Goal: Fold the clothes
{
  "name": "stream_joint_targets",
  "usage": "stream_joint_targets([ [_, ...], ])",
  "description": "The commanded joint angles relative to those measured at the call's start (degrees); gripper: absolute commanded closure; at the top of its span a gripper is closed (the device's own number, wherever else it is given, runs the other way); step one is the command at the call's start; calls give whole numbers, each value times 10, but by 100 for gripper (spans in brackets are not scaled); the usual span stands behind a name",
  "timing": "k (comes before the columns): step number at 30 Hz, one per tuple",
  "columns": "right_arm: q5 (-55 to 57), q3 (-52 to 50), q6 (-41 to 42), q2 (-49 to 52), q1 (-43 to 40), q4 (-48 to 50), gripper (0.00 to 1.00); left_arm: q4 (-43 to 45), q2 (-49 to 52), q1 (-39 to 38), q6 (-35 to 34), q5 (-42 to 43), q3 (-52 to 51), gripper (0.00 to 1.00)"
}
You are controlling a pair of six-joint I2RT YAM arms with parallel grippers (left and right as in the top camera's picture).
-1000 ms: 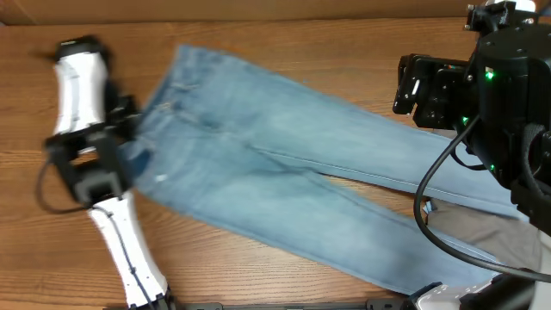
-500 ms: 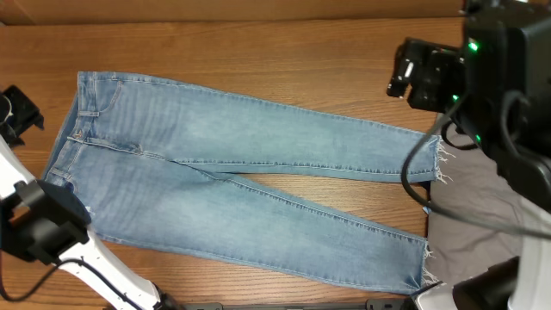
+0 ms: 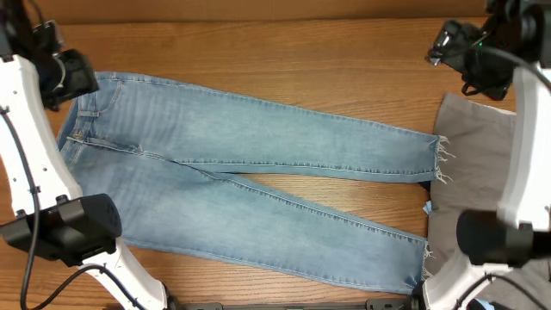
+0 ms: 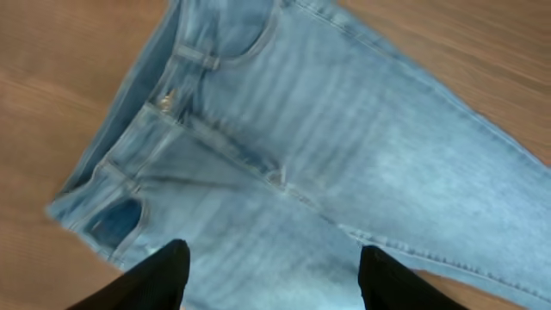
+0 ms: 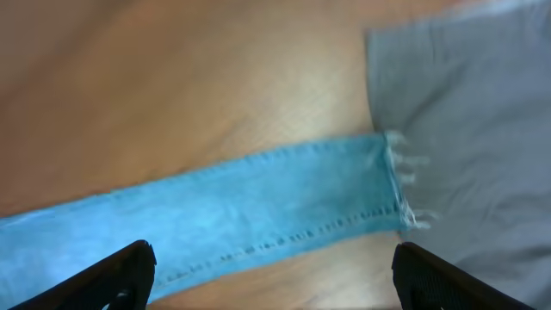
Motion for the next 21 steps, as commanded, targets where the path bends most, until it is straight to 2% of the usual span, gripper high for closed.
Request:
stream_joint_targets([
  [1,-33,-47,-3,22,-13,12,8,15,44,-22,38,7,4,41],
  [4,-33,-112,-3,36,-13,50,11,25,93,-37,40,3,4,48],
  [6,-33,-169,-2,47,-13,84,19,32,128,-41,40,0,4,52],
  [7,-33,-210,3,53,-13,110,27,38,155,-42,40,0,4,56],
  [10,-31,-306,32,63,-13,173,43,54,206,-41,38,0,4,64],
  [12,-28,-349,49,65,-13,206,56,69,228,-39,33,-2,4,66],
  [13,-26,-385,70,65,-13,236,67,86,243,-38,25,-9,4,66],
  [14,-23,-402,81,65,-13,249,71,95,250,-38,20,-17,4,66],
  [17,11,-451,134,66,-13,288,80,113,267,-37,19,-34,3,67],
  [21,27,-502,178,66,-13,330,81,127,287,-37,3,-90,3,71],
])
